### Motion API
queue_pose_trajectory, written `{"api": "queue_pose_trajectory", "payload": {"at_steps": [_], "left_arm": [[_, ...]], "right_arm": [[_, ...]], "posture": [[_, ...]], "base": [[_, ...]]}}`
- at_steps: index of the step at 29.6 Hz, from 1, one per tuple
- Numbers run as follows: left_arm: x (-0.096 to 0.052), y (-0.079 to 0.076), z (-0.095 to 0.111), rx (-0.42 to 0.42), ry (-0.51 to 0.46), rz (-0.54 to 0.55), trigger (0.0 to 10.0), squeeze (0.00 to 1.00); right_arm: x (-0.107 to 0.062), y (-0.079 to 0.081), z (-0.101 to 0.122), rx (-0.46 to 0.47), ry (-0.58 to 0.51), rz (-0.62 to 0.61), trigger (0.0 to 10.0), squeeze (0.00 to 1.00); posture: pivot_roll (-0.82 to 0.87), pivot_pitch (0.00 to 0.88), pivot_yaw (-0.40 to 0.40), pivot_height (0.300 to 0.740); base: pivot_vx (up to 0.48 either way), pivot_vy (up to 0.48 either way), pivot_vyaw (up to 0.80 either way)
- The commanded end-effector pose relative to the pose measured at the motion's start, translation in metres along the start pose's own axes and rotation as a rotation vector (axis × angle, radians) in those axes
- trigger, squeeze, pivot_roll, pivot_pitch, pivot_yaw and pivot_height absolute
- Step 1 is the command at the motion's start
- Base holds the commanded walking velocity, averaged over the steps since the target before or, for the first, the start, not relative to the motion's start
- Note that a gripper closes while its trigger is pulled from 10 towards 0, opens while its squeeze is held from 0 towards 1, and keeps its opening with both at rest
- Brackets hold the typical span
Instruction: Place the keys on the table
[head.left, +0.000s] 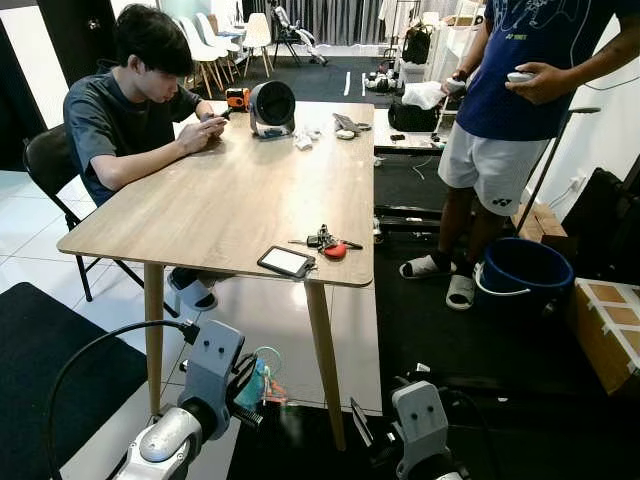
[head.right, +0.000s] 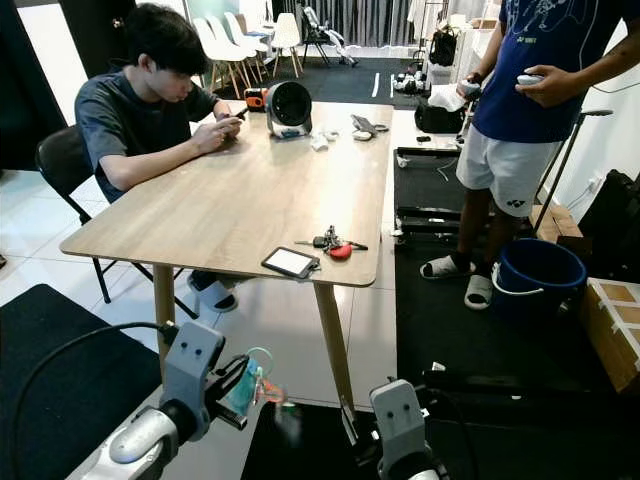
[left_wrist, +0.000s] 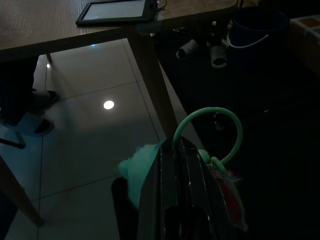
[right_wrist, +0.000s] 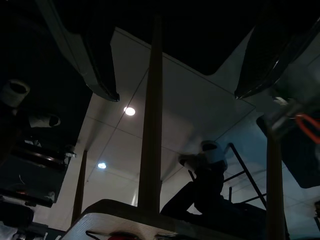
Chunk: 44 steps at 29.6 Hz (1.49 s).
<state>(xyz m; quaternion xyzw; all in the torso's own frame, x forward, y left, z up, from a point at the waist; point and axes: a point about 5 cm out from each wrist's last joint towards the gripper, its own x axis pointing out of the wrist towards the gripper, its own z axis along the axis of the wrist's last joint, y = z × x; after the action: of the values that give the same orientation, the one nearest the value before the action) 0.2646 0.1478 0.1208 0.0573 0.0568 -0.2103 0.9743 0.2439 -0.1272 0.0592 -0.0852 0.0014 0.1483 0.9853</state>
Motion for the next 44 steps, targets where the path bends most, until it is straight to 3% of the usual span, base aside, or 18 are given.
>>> {"api": "queue_pose_trajectory", "payload": {"at_steps": [1, 10, 17, 26, 35, 44], "left_arm": [[-0.001, 0.0, 0.005, -0.015, -0.024, -0.007, 10.0, 0.0], [-0.004, 0.002, 0.001, 0.002, -0.011, -0.014, 10.0, 0.0], [-0.012, 0.01, -0.016, 0.01, 0.038, 0.05, 10.0, 0.0], [-0.019, 0.009, -0.02, 0.004, 0.048, 0.068, 10.0, 0.0], [-0.014, 0.009, -0.015, 0.004, 0.026, 0.069, 10.0, 0.0], [0.002, 0.0, -0.005, 0.006, -0.002, -0.006, 10.0, 0.0]], "right_arm": [[0.0, 0.003, 0.0, 0.001, -0.009, 0.009, 10.0, 0.0], [0.003, 0.004, 0.002, -0.025, -0.023, 0.019, 10.0, 0.0], [0.015, -0.006, 0.021, -0.043, -0.089, 0.015, 10.0, 0.0], [0.021, -0.012, 0.022, -0.062, -0.093, 0.018, 10.0, 0.0], [0.022, -0.011, 0.024, -0.057, -0.095, 0.01, 10.0, 0.0], [0.016, -0.027, 0.021, -0.073, -0.083, -0.069, 10.0, 0.0]], "posture": [[0.06, 0.097, 0.026, 0.74], [0.06, 0.092, 0.029, 0.74], [0.06, 0.089, 0.0, 0.74], [0.08, 0.095, -0.009, 0.74], [0.07, 0.098, 0.0, 0.74], [0.03, 0.109, 0.051, 0.74]], "base": [[0.0, 0.0, 0.0], [0.0, 0.0, 0.0], [0.0, 0.0, 0.0], [0.0, 0.0, 0.0], [0.0, 0.0, 0.0], [0.0, 0.0, 0.0]]}}
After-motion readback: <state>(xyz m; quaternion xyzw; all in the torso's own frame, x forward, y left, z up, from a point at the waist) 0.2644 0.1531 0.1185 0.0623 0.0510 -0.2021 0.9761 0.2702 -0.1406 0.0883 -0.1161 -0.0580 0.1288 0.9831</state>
